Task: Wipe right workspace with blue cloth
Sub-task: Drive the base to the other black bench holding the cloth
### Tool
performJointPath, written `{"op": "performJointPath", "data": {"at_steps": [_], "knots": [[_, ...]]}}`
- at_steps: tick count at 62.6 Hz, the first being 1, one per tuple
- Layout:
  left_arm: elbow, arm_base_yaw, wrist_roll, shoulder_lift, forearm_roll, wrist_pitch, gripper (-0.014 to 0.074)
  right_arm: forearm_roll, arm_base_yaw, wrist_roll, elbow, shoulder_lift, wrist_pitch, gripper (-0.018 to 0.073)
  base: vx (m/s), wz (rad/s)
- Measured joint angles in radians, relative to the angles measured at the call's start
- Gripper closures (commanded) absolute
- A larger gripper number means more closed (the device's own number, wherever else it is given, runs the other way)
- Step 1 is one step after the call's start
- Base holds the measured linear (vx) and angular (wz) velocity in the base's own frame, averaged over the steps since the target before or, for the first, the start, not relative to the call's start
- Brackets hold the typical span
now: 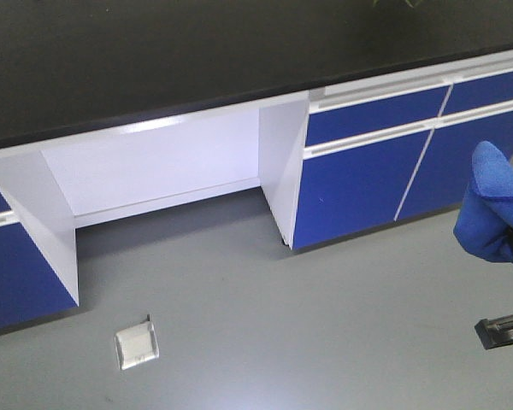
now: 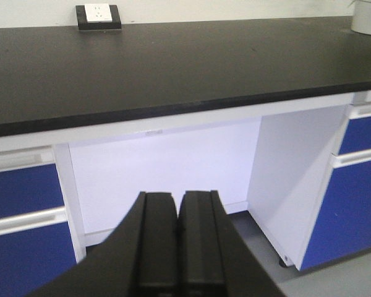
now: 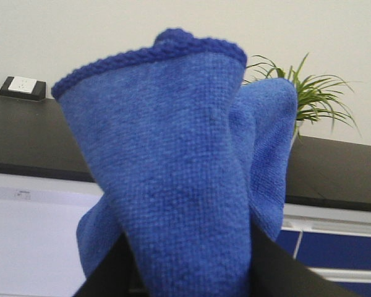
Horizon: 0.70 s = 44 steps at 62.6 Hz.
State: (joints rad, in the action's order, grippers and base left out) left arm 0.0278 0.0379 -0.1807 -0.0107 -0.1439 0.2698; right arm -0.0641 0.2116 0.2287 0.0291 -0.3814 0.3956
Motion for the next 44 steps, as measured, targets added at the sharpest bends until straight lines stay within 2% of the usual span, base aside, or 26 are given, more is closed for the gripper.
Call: {"op": "performJointPath", "data": {"at_steps": [23,44], "knots": [[0.000,0.000,0.000,0.000,0.000,0.000,0.0602,0.000,0.000,0.000,0.000,0.000,0.000,0.0562,0.40,0.16],[0.000,0.000,0.000,0.000,0.000,0.000,0.0602,0.000,0.000,0.000,0.000,0.000,0.000,0.0562,0.41,0.30]]}}
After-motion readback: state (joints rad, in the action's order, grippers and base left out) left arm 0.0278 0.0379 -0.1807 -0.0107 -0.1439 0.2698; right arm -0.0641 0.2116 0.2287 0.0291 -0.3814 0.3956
